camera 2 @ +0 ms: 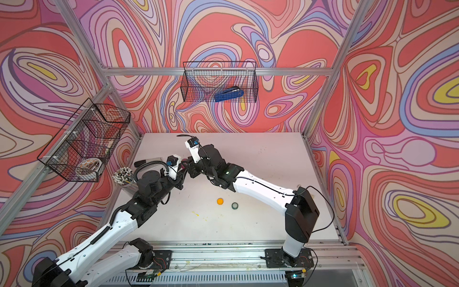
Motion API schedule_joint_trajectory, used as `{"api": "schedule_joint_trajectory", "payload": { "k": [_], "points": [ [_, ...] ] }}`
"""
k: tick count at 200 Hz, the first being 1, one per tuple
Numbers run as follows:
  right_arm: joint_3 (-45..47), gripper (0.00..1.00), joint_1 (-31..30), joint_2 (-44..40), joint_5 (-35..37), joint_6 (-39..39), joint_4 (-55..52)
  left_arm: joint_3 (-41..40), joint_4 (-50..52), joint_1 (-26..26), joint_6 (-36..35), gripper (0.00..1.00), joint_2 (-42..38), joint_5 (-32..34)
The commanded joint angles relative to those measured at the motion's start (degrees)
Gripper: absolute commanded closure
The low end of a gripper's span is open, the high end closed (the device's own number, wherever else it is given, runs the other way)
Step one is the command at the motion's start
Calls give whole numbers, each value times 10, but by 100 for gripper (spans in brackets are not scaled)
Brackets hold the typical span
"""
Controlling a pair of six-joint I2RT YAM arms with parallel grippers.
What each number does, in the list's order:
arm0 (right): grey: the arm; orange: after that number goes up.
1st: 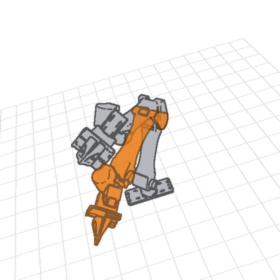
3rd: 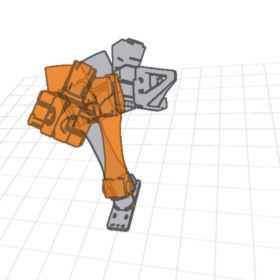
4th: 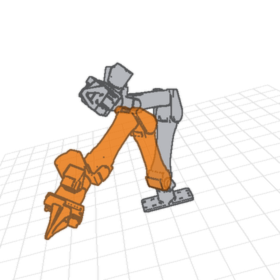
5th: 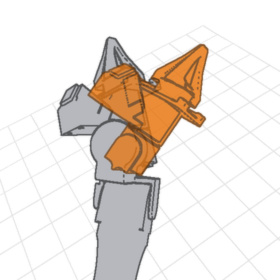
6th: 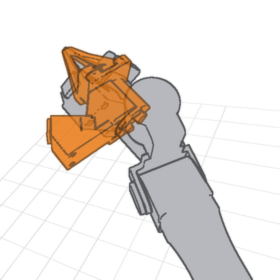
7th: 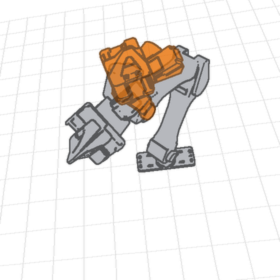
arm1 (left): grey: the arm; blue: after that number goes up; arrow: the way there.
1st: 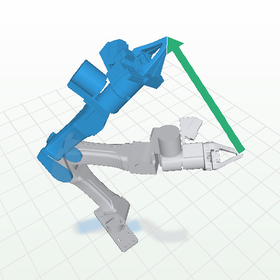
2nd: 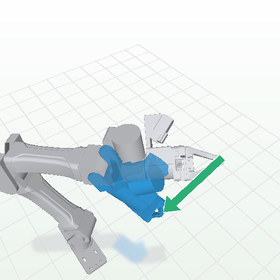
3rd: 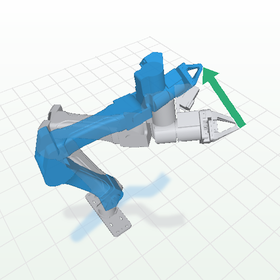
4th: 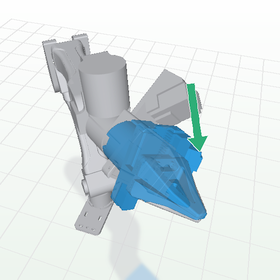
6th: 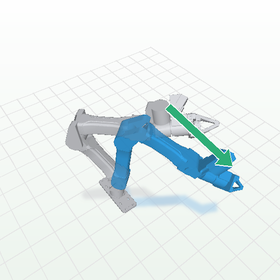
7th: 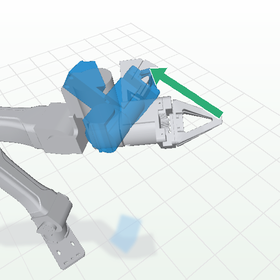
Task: Close the paint jar lid
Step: Screw the lid onto the paint jar.
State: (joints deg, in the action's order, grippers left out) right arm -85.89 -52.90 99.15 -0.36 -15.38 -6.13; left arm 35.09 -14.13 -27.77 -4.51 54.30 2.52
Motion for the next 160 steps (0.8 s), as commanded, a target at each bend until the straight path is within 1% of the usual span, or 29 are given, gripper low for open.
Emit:
{"api": "schedule_joint_trajectory", "payload": {
  "k": [1,26,43,50,62,70,72,81,89,110,134,146,160],
  "points": [
    [-13,72,-50,41,30,-48,-73,14,-165,1,-6,73,16,58],
    [-5,72,-54,38,48,-62,-55,12,-185,1,-6,73,28,76],
    [2,70,-53,32,54,-58,-54,8,-186,1,-9,73,27,81],
    [5,68,-53,28,56,-57,-53,6,-185,1,-10,73,24,81],
    [9,58,-53,27,55,-53,-52,4,-179,1,-10,73,22,82],
    [12,54,-53,27,55,-52,-51,2,-174,1,-8,73,21,82],
    [12,53,-53,15,54,-51,-51,2,-172,1,-7,73,20,82],
    [15,50,-53,6,54,-47,-54,1,-163,1,-4,73,17,82],
    [20,49,-53,-1,57,-45,-57,-1,-156,1,-1,73,14,83],
    [37,46,-53,-27,73,-36,-72,-2,-117,1,2,73,4,84],
    [71,45,-51,-70,91,-25,-81,-5,-60,1,-1,73,-17,75],
    [86,44,-47,-87,94,-15,-87,-5,-22,1,1,73,-32,62],
    [103,44,-33,-107,76,5,-87,-3,29,1,2,73,-54,26]
  ]
}}
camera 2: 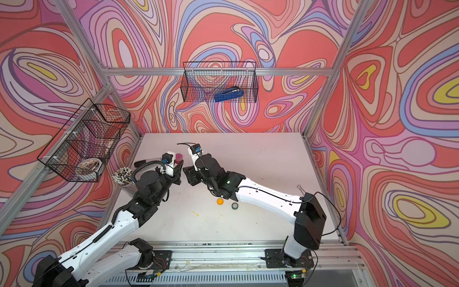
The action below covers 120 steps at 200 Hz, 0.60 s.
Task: Close the paint jar lid
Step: Screw the lid onto the paint jar.
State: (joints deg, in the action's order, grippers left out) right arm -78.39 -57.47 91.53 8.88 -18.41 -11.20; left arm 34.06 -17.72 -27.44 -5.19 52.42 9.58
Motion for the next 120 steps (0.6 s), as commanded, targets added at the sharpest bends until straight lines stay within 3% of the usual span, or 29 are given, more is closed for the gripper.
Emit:
{"api": "schedule_joint_trajectory", "payload": {
  "k": [1,52,94,120],
  "points": [
    [29,44,14,-32,-19,37,-35,8,69,-2,9,73,-37,-47],
    [59,45,107,-86,-202,127,-7,57,269,-2,0,72,-84,-228],
    [37,46,123,-77,-387,212,-6,33,259,-2,6,72,-125,-335],
    [10,48,123,-49,-438,221,-20,29,248,-2,8,72,-124,-359]
  ]
}}
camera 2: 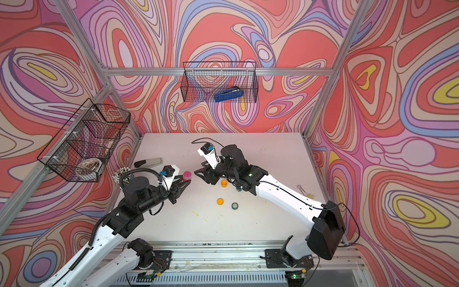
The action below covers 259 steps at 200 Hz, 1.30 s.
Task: Close the paint jar lid
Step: Screw the lid onto the paint jar.
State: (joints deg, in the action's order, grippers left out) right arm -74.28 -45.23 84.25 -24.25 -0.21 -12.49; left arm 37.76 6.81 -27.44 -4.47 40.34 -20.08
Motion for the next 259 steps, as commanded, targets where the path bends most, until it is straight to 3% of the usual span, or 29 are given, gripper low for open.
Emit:
{"api": "schedule_joint_trajectory", "payload": {
  "k": [1,95,202,259],
  "points": [
    [-32,48,1,24,-108,39,-8,-8,3,-2,1,72,-3,-63],
    [-39,51,1,39,-153,40,-9,-11,-2,-2,-4,72,0,-57],
    [-40,53,1,48,-151,37,-21,-12,-5,-2,-3,72,-3,-51],
    [-40,62,1,51,-151,34,-22,-11,-6,-2,-5,72,-1,-49]
  ]
}}
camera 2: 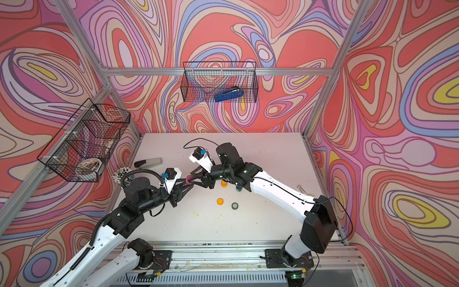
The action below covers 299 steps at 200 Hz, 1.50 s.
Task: Close the paint jar lid
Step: Screw the lid onto the paint jar.
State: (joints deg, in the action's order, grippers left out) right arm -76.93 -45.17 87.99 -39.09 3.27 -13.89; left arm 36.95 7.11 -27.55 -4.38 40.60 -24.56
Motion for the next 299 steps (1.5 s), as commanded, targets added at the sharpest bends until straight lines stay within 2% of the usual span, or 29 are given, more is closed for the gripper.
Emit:
{"api": "schedule_joint_trajectory", "payload": {
  "k": [1,56,116,179,232,262,299],
  "points": [
    [-13,62,0,13,-3,-1,-7,-3,-9,-1,-5,72,-4,-4],
    [-8,64,-1,12,15,-15,-3,1,-24,-1,-2,72,-3,16],
    [11,65,-12,12,75,-72,37,8,-94,-1,2,73,14,102],
    [8,66,-58,37,206,-148,65,22,-190,-1,8,73,58,209],
    [-11,67,-101,74,381,-265,73,19,-269,-1,2,73,93,302],
    [-44,67,-121,100,407,-283,67,18,-300,-2,-9,73,118,336],
    [-29,64,-122,81,433,-274,72,12,-302,-1,-10,73,128,338]
  ]
}}
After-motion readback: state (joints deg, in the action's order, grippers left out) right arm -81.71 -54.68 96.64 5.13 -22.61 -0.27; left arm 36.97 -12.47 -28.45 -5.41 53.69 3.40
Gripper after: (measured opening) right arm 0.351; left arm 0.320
